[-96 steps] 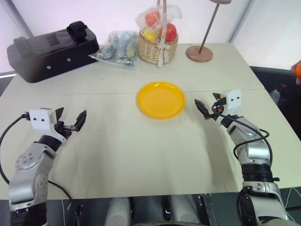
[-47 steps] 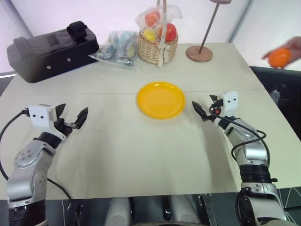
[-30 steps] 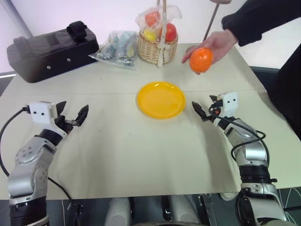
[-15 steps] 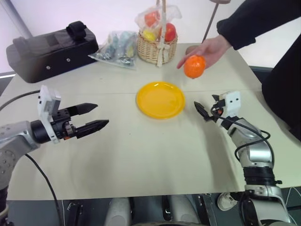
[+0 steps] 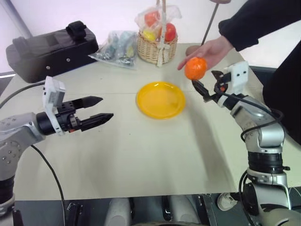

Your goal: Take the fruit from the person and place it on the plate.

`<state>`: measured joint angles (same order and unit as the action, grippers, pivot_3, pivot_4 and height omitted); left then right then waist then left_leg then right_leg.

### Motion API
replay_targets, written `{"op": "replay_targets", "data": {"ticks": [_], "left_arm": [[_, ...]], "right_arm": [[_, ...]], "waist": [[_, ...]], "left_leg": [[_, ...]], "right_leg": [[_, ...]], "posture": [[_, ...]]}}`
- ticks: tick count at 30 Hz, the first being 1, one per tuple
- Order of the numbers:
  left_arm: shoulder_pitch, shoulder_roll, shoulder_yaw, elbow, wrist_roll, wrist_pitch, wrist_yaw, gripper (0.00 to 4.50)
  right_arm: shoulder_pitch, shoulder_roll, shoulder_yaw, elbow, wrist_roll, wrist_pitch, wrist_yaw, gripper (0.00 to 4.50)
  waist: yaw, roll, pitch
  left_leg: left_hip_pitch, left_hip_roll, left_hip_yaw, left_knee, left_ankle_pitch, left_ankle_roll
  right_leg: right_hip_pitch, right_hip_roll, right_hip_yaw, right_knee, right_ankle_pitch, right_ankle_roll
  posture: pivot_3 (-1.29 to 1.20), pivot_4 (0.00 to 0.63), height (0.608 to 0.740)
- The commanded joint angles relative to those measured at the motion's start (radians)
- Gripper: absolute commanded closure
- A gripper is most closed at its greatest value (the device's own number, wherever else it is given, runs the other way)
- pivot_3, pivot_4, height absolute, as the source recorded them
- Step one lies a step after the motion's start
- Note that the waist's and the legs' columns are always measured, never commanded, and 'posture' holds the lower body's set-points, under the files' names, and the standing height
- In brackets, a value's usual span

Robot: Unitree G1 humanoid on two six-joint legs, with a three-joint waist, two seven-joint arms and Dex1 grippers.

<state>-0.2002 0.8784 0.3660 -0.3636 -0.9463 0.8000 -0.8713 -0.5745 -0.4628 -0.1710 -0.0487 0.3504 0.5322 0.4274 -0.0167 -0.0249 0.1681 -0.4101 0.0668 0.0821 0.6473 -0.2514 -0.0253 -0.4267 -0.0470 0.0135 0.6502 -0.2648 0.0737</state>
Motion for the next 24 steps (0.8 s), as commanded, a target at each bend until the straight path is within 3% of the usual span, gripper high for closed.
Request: {"op": "replay_targets", "data": {"ticks": [1, 11, 15, 16, 24], "left_arm": [[0.021, -0.009, 0.025, -0.051, -0.012, -0.007, 0.014, 0.00], [0.092, -0.032, 0.068, -0.103, -0.020, -0.019, 0.058, 0.00], [0.113, -0.036, 0.081, -0.115, -0.022, -0.021, 0.064, 0.00], [0.117, -0.037, 0.083, -0.118, -0.022, -0.022, 0.065, 0.00], [0.146, -0.025, 0.086, -0.102, 0.019, -0.034, 0.063, 0.00]], "right_arm": [[-0.049, 0.014, -0.019, 0.040, 0.007, -0.021, -0.010, 0.05], [-0.139, 0.057, 0.003, 0.187, -0.012, -0.077, 0.001, 0.05], [-0.145, 0.063, -0.002, 0.200, -0.017, -0.097, -0.003, 1.32], [-0.146, 0.064, -0.002, 0.200, -0.016, -0.098, -0.002, 1.46], [-0.154, 0.099, 0.061, 0.184, -0.005, -0.053, 0.035, 1.46]], "waist": [[0.001, 0.000, 0.000], [-0.002, 0.000, 0.000], [-0.001, 0.000, 0.000], [-0.001, 0.000, 0.000], [-0.005, 0.000, 0.000]], "left_leg": [[0.000, 0.000, 0.000, 0.000, 0.000, 0.000], [0.000, 0.000, 0.000, 0.000, 0.000, 0.000], [0.000, 0.000, 0.000, 0.000, 0.000, 0.000], [0.000, 0.000, 0.000, 0.000, 0.000, 0.000], [0.000, 0.000, 0.000, 0.000, 0.000, 0.000]], "right_leg": [[0.000, 0.000, 0.000, 0.000, 0.000, 0.000], [0.000, 0.000, 0.000, 0.000, 0.000, 0.000], [0.000, 0.000, 0.000, 0.000, 0.000, 0.000], [0.000, 0.000, 0.000, 0.000, 0.000, 0.000], [0.000, 0.000, 0.000, 0.000, 0.000, 0.000]], "posture": [[0.00, 0.150, 0.740], [0.00, 0.150, 0.740], [0.00, 0.150, 0.740], [0.00, 0.150, 0.740], [0.00, 0.150, 0.740]]}}
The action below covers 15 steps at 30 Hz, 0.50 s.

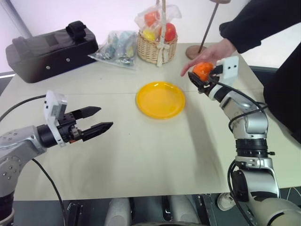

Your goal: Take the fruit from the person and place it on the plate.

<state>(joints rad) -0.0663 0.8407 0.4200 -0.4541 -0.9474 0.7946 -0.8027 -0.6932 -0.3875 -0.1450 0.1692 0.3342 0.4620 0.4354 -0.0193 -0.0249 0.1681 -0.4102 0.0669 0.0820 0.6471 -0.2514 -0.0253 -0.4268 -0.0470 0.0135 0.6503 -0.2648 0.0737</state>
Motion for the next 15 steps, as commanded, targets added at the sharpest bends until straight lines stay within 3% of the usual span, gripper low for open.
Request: {"op": "replay_targets", "data": {"ticks": [1, 8, 15], "left_arm": [[0.027, 0.019, 0.028, -0.002, 0.042, -0.038, -0.011, 0.00], [0.101, 0.031, 0.022, 0.012, 0.115, -0.045, -0.005, 0.00], [0.125, 0.000, 0.028, -0.031, 0.108, -0.047, 0.029, 0.00]], "right_arm": [[-0.049, 0.045, 0.062, -0.012, 0.010, 0.058, 0.028, 1.46], [-0.081, 0.151, 0.160, 0.112, -0.046, 0.027, 0.044, 1.46], [-0.096, 0.178, 0.180, 0.207, -0.071, 0.000, 0.078, 1.46]], "waist": [[-0.005, 0.000, 0.000], [-0.022, 0.000, 0.000], [-0.023, 0.000, 0.000]], "left_leg": [[0.000, 0.000, 0.000, 0.000, 0.000, 0.000], [0.000, 0.000, 0.000, -0.001, 0.000, 0.000], [-0.001, 0.000, 0.000, -0.001, 0.000, 0.000]], "right_leg": [[0.000, 0.000, 0.000, 0.000, 0.000, 0.000], [-0.001, 0.000, 0.000, 0.000, 0.000, 0.000], [-0.001, -0.001, -0.001, 0.000, 0.000, 0.000]], "posture": [[0.00, 0.150, 0.740], [0.00, 0.150, 0.740], [0.00, 0.150, 0.740]]}}
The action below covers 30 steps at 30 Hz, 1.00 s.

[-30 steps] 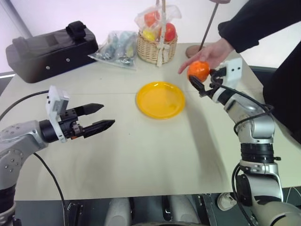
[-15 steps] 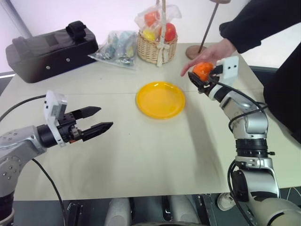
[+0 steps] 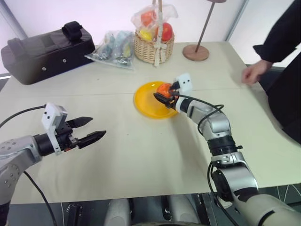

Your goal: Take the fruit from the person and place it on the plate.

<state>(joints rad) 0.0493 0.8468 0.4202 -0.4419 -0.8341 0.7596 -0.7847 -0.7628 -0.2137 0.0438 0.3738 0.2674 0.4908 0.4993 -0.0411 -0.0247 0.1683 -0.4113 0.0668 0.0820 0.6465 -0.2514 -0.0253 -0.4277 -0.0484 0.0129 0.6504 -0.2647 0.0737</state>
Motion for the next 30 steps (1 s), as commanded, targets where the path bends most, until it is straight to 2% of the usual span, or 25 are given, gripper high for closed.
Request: {"op": "replay_targets", "data": {"ticks": [1, 2, 3, 13, 21, 25, 30], "left_arm": [[0.012, -0.011, 0.027, -0.049, -0.006, -0.012, 0.015, 0.00], [0.014, -0.015, 0.025, -0.053, -0.007, -0.013, 0.019, 0.00], [0.015, -0.018, 0.023, -0.057, -0.008, -0.013, 0.023, 0.00], [0.008, -0.036, 0.019, -0.066, -0.009, -0.017, 0.046, 0.00], [-0.056, -0.107, 0.022, -0.012, 0.078, -0.105, 0.152, 0.00], [-0.123, -0.178, 0.019, 0.045, 0.167, -0.201, 0.245, 0.00], [-0.126, -0.245, 0.007, 0.037, 0.187, -0.230, 0.291, 0.00]], "right_arm": [[-0.028, 0.007, -0.013, 0.010, -0.005, -0.033, 0.013, 0.96], [-0.031, 0.009, -0.017, 0.018, -0.007, -0.036, 0.012, 0.40], [-0.033, 0.011, -0.021, 0.024, -0.006, -0.038, 0.012, 0.04], [-0.048, 0.009, -0.048, -0.032, 0.002, -0.050, 0.028, 0.04], [-0.057, -0.107, -0.136, -0.279, 0.096, 0.103, 0.040, 0.04], [0.027, -0.186, -0.163, -0.366, 0.090, 0.104, 0.049, 0.04], [0.175, -0.241, -0.219, -0.384, 0.081, 0.043, 0.037, 0.04]], "waist": [[-0.002, 0.000, 0.000], [-0.003, 0.000, 0.000], [-0.003, 0.000, 0.000], [-0.003, 0.000, 0.000], [0.004, 0.000, 0.000], [0.006, 0.000, 0.000], [0.007, -0.001, 0.000]], "left_leg": [[0.000, 0.000, 0.000, 0.000, 0.000, 0.000], [0.000, 0.000, 0.000, 0.000, 0.000, 0.000], [0.000, 0.000, 0.000, 0.000, 0.000, 0.000], [0.000, 0.000, 0.000, 0.000, 0.000, 0.000], [0.000, 0.000, 0.000, 0.000, 0.000, 0.000], [0.000, 0.000, 0.000, 0.000, 0.000, 0.000], [0.000, 0.000, 0.001, 0.000, 0.000, 0.000]], "right_leg": [[0.000, 0.000, 0.000, 0.000, 0.000, 0.000], [0.000, 0.000, 0.000, 0.000, 0.000, 0.000], [0.000, 0.000, 0.000, 0.000, 0.000, 0.000], [0.000, 0.000, 0.000, 0.000, 0.000, 0.000], [0.000, 0.000, 0.000, 0.000, 0.000, 0.000], [0.000, 0.000, 0.000, 0.000, 0.000, 0.000], [0.001, 0.000, 0.000, -0.001, 0.000, 0.000]], "posture": [[0.00, 0.150, 0.740], [0.00, 0.150, 0.740], [0.00, 0.150, 0.740], [0.00, 0.150, 0.740], [0.00, 0.150, 0.740], [0.00, 0.150, 0.740], [0.00, 0.150, 0.740]]}}
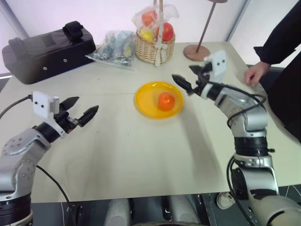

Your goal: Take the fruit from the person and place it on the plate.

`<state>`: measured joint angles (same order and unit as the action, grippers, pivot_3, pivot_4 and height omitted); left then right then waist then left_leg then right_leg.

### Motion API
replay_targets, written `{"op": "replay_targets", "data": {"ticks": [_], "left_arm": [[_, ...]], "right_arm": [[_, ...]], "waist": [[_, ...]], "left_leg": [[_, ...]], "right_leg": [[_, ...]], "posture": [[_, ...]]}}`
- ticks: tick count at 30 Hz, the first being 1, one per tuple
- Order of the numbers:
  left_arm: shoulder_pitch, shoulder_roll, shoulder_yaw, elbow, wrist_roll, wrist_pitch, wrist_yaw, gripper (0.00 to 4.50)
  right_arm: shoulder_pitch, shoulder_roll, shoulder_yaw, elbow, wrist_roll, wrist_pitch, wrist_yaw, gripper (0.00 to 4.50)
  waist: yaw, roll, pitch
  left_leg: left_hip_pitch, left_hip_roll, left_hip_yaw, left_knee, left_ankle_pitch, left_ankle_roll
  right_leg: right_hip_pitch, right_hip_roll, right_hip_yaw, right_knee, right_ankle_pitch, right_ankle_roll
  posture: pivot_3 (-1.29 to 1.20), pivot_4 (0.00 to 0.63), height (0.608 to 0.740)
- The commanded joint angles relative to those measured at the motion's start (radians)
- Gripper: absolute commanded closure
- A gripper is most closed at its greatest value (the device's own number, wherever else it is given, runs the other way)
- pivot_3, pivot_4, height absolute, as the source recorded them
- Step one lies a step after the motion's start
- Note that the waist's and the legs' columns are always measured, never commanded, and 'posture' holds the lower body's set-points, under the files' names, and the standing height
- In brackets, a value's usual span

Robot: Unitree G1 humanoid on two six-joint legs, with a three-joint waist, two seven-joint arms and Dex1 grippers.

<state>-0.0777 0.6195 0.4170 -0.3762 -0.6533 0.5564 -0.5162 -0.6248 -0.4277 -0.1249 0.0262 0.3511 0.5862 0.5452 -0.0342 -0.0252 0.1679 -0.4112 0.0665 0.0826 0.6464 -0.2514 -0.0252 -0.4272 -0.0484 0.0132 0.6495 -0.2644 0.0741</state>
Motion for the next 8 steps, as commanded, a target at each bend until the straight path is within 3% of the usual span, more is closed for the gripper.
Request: {"op": "replay_targets", "data": {"ticks": [1, 8], "left_arm": [[0.006, -0.028, 0.007, -0.035, 0.006, -0.026, 0.029, 0.00], [0.071, -0.113, -0.020, -0.096, 0.004, -0.004, 0.094, 0.00]], "right_arm": [[0.060, -0.031, -0.062, -0.036, -0.006, -0.065, -0.016, 0.04], [0.166, -0.020, -0.111, -0.010, -0.020, -0.168, -0.063, 0.04]], "waist": [[0.000, 0.000, 0.000], [-0.008, 0.000, 0.000]], "left_leg": [[0.000, 0.000, 0.000, 0.000, 0.000, 0.000], [0.001, 0.000, -0.001, 0.000, 0.000, 0.000]], "right_leg": [[0.000, 0.000, 0.000, 0.000, 0.000, 0.000], [0.000, 0.001, 0.000, 0.001, 0.000, 0.000]], "posture": [[0.00, 0.150, 0.740], [0.00, 0.150, 0.740]]}}
